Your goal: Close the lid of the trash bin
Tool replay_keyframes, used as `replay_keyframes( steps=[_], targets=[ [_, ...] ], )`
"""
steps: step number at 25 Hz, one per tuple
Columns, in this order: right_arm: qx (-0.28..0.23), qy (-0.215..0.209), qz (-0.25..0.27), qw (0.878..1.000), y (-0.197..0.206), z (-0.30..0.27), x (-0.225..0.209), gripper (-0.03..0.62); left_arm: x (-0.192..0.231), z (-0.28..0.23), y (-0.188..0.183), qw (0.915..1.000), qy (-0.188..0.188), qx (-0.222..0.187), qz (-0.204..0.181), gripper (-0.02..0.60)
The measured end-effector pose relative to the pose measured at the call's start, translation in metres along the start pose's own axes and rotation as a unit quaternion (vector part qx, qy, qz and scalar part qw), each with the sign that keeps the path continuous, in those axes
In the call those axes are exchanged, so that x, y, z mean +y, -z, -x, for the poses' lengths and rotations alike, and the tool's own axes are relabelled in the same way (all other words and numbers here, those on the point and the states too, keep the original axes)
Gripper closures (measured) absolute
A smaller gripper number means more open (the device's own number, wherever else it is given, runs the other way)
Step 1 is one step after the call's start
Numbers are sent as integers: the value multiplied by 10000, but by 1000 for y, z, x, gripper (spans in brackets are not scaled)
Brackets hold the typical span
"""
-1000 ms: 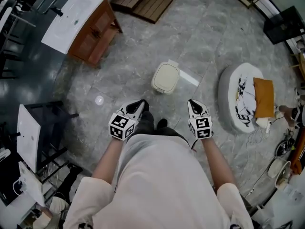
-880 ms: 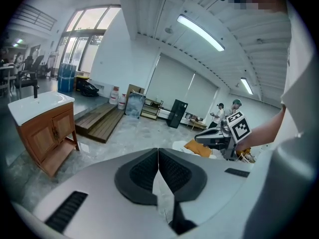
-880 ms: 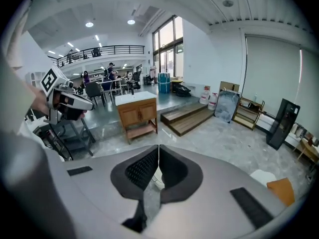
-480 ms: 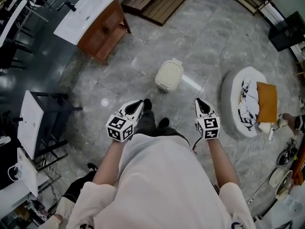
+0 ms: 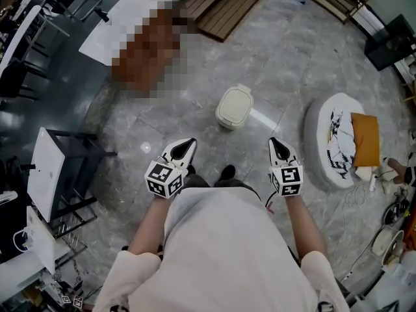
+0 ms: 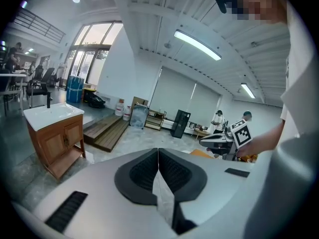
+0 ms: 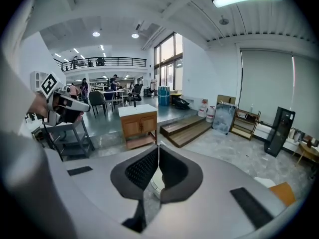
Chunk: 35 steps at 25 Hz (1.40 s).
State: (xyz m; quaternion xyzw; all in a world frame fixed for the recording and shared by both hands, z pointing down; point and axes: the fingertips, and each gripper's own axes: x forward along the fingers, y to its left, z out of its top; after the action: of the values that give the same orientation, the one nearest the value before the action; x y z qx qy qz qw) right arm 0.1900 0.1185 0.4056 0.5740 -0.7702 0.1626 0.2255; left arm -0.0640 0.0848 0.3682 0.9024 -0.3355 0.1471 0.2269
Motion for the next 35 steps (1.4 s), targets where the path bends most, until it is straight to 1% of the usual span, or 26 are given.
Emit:
replay_keyframes(
  steps=[3, 8, 14, 19, 27, 35],
  targets=[
    [-86, 156, 40, 9998, -10, 5, 7, 563, 8, 9, -6, 10000, 63, -20, -64, 563],
    [-278, 423, -97, 9987, -30, 11, 21, 563, 22, 26, -19, 9995, 167, -64, -266, 563],
    [-457, 635, -72, 9969, -52, 11, 32, 563, 42, 35, -37, 9984, 184, -204, -495, 563],
    [-587, 697, -31, 9958, -65, 14, 36, 563, 48, 31, -51, 9976, 264, -286, -569, 563],
    [-661, 773, -76, 9948, -68, 17, 37, 563, 49, 29, -52, 9972, 340, -303, -601, 563],
    [-654, 815, -136, 9944, -63, 20, 38, 563, 46, 27, -50, 9974, 367, -329, -527, 563]
  ],
)
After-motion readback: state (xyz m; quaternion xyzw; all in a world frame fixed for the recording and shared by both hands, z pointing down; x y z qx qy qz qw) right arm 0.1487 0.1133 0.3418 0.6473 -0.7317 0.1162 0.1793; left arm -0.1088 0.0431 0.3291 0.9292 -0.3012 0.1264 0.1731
